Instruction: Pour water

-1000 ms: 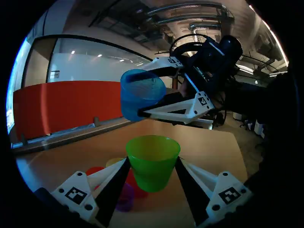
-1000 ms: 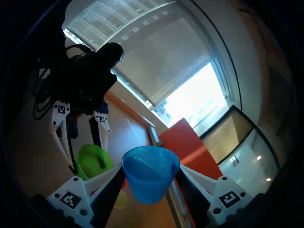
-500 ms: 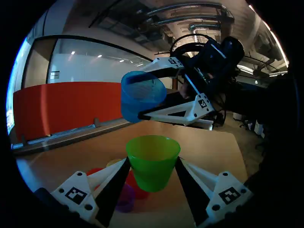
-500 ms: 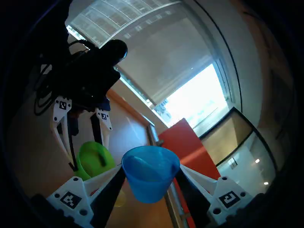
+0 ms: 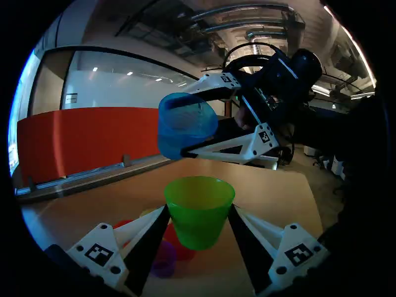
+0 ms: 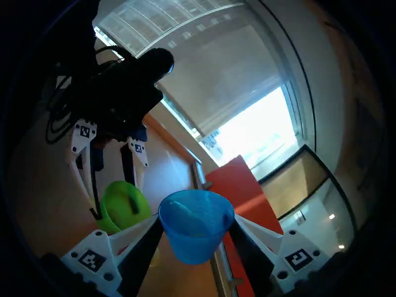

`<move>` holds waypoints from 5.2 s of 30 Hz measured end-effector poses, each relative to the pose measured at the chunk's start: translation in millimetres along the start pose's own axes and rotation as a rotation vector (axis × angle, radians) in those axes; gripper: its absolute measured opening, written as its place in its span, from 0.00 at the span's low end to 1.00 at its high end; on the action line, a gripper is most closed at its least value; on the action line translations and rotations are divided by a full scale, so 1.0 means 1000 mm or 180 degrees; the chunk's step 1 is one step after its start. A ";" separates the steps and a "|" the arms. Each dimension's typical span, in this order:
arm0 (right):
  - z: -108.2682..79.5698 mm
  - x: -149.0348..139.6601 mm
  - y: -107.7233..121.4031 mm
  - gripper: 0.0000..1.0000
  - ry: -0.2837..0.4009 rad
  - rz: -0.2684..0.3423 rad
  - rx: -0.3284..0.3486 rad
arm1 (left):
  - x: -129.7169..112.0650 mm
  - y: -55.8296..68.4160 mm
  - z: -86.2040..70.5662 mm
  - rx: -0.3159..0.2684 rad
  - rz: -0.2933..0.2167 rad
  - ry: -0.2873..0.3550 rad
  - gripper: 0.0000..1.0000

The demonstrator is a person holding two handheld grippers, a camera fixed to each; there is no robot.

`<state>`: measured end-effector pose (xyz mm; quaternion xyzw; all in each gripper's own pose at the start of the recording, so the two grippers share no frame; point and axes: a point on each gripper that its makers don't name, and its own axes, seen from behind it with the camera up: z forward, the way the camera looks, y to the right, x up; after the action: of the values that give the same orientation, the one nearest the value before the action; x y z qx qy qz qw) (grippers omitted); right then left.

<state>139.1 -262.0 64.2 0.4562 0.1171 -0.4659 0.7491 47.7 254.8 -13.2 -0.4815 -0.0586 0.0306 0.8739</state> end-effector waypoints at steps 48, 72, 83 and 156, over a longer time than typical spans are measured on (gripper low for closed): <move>0.003 0.005 0.018 0.89 -0.0047 -0.0459 -0.0090 | 0.000 -0.001 0.001 0.0027 0.0004 0.0010 0.83; 0.003 0.006 0.022 0.89 -0.0063 -0.0584 -0.0111 | 0.002 -0.002 0.001 0.0048 0.0020 0.0023 0.83; 0.005 0.006 0.022 0.90 -0.0072 -0.0629 -0.0116 | 0.004 -0.003 0.001 0.0043 0.0012 0.0037 0.83; 0.009 0.010 0.038 0.90 -0.0117 -0.1110 -0.0185 | 0.008 -0.001 0.000 0.0066 0.0033 0.0077 0.83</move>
<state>172.6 -269.3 85.4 0.3986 0.1941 -0.5934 0.6718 55.7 254.7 -11.5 -0.4731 -0.0451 0.0299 0.8794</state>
